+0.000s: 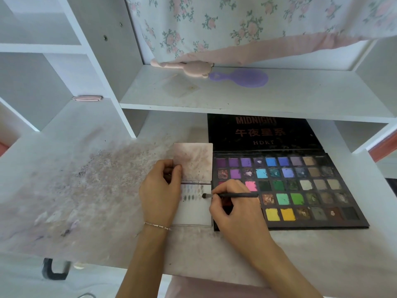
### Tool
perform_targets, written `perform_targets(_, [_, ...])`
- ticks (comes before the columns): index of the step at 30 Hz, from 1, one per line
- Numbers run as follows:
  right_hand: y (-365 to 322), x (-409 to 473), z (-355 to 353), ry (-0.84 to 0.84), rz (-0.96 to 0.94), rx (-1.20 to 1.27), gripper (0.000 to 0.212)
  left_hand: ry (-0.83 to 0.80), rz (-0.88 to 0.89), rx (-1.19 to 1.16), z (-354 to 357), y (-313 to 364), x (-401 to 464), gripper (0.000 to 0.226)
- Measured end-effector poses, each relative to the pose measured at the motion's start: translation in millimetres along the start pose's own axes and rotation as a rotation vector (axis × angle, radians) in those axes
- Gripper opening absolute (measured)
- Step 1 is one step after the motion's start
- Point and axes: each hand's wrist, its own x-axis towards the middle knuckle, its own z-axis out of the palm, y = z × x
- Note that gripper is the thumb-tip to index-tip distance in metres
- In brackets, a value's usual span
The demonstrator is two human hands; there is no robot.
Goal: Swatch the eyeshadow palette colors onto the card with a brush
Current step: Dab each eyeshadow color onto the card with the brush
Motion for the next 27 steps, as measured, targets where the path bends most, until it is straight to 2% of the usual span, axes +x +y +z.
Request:
perform_targets(4, [-0.4, -0.9, -0.2, -0.005, -0.025, -0.005, 0.005, -0.002, 0.002, -0.002, 0.0, 0.3, 0.1, 0.010])
perform_targets(8, [0.5, -0.4, -0.6, 0.007, -0.018, -0.011, 0.015, -0.001, -0.007, 0.007, 0.1, 0.4, -0.1, 0.007])
perform_targets(12, [0.3, -1.4, -1.2, -0.020, -0.033, -0.007, 0.009, -0.004, -0.004, 0.017, -0.1, 0.5, -0.2, 0.008])
perform_targets(17, [-0.2, -0.2, -0.7, 0.003, -0.020, -0.010, 0.015, -0.002, 0.000, 0.012, -0.4, -0.5, -0.5, 0.003])
perform_targets(27, [-1.0, -0.2, -1.7, -0.008, -0.049, -0.009, 0.008, -0.003, -0.002, 0.018, -0.2, 0.5, -0.1, 0.007])
